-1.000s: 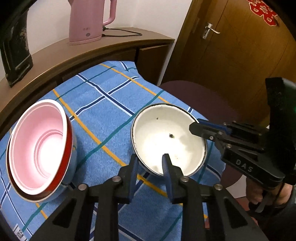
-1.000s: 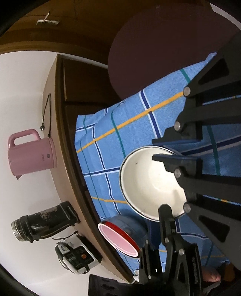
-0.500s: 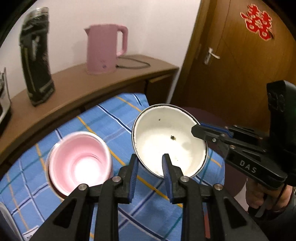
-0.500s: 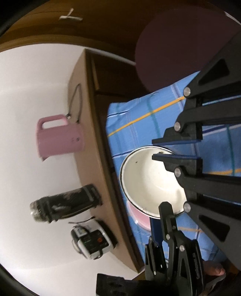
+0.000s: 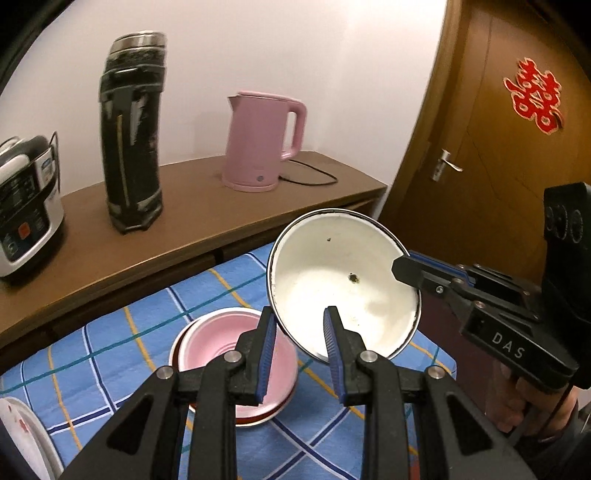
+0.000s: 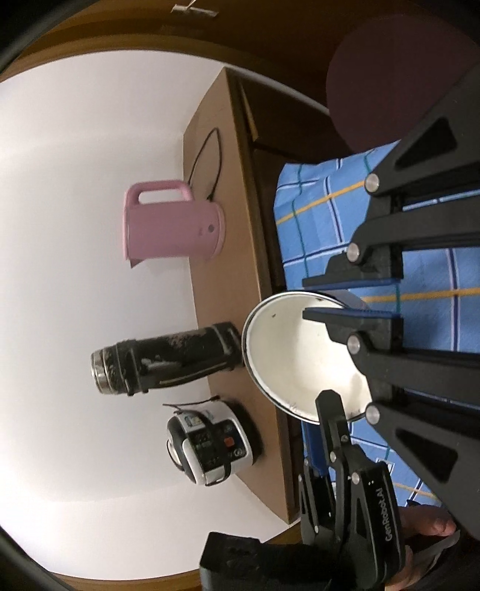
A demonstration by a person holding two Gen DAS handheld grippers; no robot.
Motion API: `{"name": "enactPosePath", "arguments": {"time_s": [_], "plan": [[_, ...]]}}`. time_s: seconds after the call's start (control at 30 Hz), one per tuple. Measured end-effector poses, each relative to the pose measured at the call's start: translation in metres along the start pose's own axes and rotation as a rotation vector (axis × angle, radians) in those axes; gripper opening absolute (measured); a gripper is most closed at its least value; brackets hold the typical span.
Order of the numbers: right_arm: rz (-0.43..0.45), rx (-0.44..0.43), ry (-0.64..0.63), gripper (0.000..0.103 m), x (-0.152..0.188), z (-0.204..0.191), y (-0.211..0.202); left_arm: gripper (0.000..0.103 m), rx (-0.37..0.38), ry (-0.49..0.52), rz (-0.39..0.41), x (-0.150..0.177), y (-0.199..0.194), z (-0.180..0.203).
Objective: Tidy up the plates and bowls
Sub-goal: 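Lift the white enamel bowl and carry it over the pink bowl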
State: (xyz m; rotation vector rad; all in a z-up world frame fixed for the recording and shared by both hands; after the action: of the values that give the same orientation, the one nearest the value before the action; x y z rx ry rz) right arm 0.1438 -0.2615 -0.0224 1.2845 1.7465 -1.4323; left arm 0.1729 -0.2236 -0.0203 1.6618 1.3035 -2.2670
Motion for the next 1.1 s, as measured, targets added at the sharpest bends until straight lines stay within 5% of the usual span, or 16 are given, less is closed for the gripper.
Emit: {"name": "enactPosePath", "arguments": {"time_s": [1.1], "plan": [[-0.084,-0.030,-0.080,0.011,0.011,-0.055,0.040,0.029,-0.057,-0.137,0.023,0.011,-0.018,-0.064]]}}
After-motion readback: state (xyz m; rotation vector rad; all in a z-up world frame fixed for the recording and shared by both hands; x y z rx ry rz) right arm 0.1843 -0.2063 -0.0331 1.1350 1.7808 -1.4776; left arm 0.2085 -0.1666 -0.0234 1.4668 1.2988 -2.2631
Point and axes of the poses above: each gripper's, at about its wrist camera, not at the fingertips, and y roughly the way its jaws point, z to its right, x to its underside, the point moved 8 cm from there along y, roughly the way its jaws point, and after that the axes turned 11 degrees about y, right-handed, at the moved point
